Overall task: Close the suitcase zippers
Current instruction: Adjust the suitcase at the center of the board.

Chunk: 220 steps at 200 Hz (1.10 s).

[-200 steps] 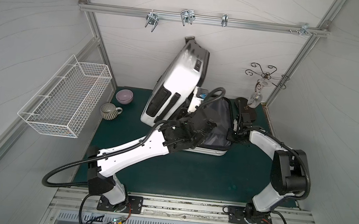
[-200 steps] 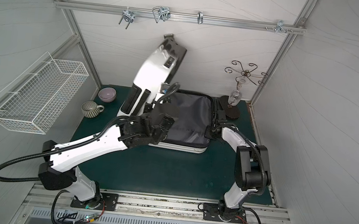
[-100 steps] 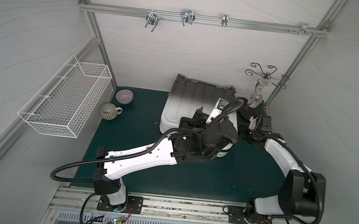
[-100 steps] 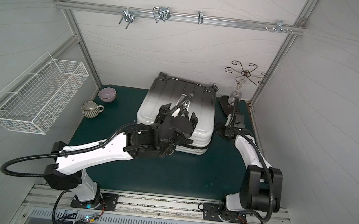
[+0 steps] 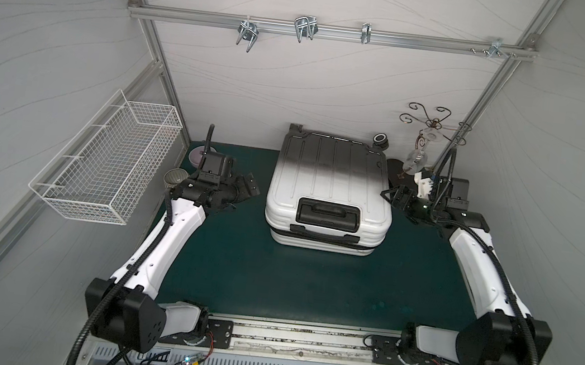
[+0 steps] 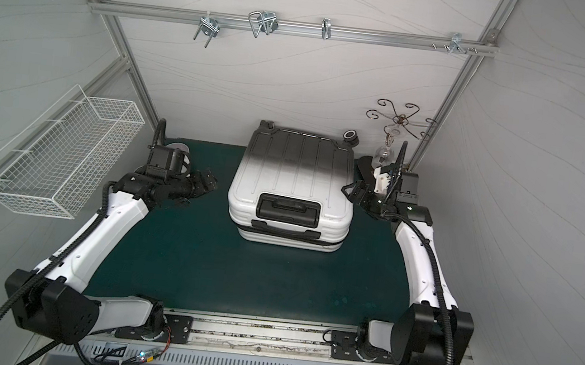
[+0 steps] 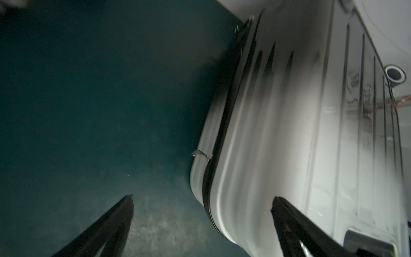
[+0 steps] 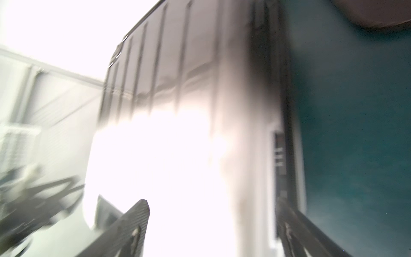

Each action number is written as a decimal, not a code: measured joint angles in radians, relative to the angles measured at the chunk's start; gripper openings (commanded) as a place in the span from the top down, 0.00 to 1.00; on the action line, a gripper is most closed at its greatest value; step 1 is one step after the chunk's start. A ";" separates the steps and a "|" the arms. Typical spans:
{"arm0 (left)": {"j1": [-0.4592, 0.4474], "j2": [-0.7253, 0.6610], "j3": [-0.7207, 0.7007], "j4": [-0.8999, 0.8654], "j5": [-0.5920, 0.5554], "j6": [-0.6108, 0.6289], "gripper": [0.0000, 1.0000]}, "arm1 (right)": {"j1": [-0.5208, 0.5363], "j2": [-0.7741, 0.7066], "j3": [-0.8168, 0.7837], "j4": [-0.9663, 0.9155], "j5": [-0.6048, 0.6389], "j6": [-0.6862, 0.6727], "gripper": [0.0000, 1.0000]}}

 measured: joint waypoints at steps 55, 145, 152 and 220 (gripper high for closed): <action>-0.015 -0.006 -0.163 0.260 0.328 -0.154 0.01 | 0.056 0.193 0.124 -0.055 -0.056 -0.011 0.18; -0.326 -0.050 -0.149 0.364 0.343 -0.214 0.01 | 0.089 0.294 0.462 -0.130 -0.121 -0.034 0.16; -0.336 -0.047 -0.121 0.325 0.317 -0.187 0.01 | 0.066 0.288 0.438 -0.127 -0.119 -0.037 0.15; 0.105 0.102 0.257 0.001 0.069 0.114 0.01 | 0.022 0.275 0.209 -0.102 -0.126 0.003 0.07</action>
